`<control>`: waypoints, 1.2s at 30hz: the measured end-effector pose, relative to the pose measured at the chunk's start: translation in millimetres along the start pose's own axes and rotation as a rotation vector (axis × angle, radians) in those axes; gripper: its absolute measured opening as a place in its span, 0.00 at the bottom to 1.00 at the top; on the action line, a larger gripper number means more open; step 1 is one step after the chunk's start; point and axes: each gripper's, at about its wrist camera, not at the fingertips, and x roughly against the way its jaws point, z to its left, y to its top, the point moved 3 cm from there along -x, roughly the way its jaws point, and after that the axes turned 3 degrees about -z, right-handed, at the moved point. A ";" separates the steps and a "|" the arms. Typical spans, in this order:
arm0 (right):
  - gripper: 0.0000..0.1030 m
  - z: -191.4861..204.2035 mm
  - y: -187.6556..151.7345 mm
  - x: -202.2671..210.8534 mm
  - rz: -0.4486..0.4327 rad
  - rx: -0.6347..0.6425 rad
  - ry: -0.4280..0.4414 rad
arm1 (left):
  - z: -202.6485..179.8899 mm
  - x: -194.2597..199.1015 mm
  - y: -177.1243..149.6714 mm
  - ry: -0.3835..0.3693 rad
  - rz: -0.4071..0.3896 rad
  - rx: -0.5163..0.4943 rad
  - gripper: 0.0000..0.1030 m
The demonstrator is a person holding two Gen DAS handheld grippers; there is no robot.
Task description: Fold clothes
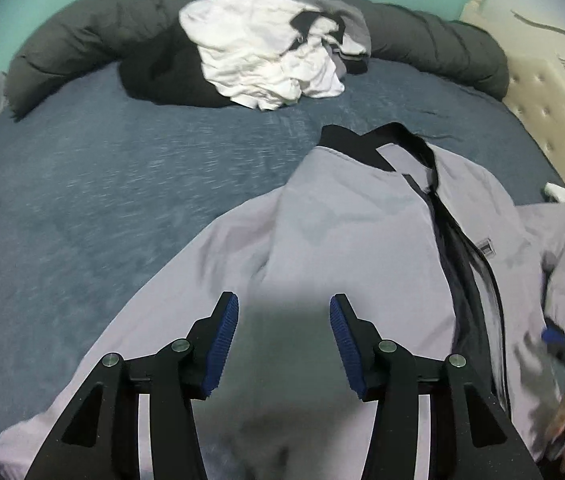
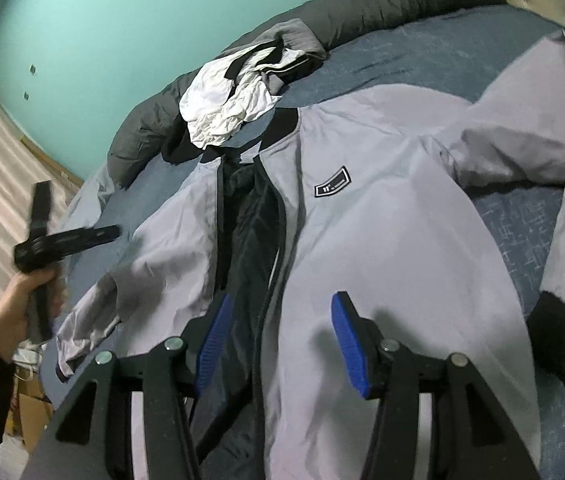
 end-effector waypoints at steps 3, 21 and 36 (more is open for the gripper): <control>0.53 -7.7 -1.7 -4.9 0.006 0.008 -0.011 | -3.1 -32.3 18.6 0.006 0.016 0.003 0.50; 0.53 -12.0 3.4 -10.9 -0.001 0.003 0.032 | -9.5 -96.2 39.7 -0.047 0.096 -0.036 0.01; 0.53 -19.1 6.6 -7.2 -0.014 -0.021 0.040 | 15.8 -47.1 112.8 0.233 -0.136 -0.019 0.01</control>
